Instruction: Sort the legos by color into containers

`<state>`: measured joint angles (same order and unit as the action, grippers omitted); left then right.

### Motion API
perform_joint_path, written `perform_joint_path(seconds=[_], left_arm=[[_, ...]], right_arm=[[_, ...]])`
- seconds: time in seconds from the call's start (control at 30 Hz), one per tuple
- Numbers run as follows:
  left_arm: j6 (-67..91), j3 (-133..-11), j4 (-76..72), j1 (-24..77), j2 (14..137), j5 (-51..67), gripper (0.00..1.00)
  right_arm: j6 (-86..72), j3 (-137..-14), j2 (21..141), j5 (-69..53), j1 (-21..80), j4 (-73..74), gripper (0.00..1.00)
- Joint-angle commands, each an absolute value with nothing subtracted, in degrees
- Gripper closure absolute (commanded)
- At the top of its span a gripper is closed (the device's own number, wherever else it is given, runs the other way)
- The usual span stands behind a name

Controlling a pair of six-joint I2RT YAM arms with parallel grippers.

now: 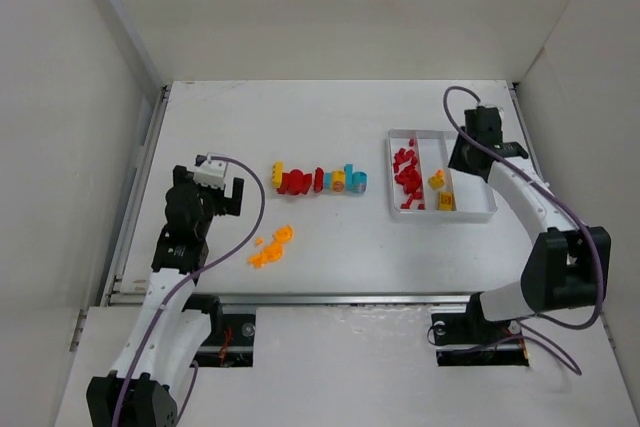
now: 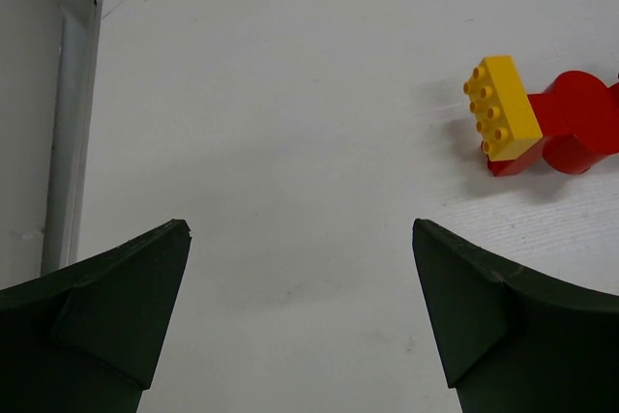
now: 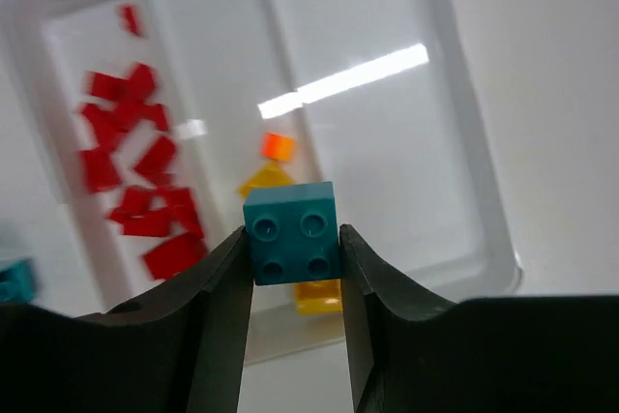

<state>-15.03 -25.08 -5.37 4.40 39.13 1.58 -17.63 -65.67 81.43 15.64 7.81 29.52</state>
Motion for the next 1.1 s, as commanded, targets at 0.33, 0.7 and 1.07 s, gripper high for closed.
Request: perform_joint_path(seconds=[0.33,0.7,1.07], left_arm=[[-18.9,-24.6,-6.2,4.2,38.1,5.6,0.02],[-18.1,-24.1,-8.0,4.2,37.6,3.6,0.01],[-20.5,-23.6,-9.3,4.2,37.6,-3.4,0.01]], right_arm=[[-21.6,-62.0,88.1,17.0,-2.4,27.2,0.89],[-16.3,-64.9,81.3,22.9,14.3,31.2,0.04],[-21.1,-72.2,91.5,2.5,48.6,16.5,0.22]])
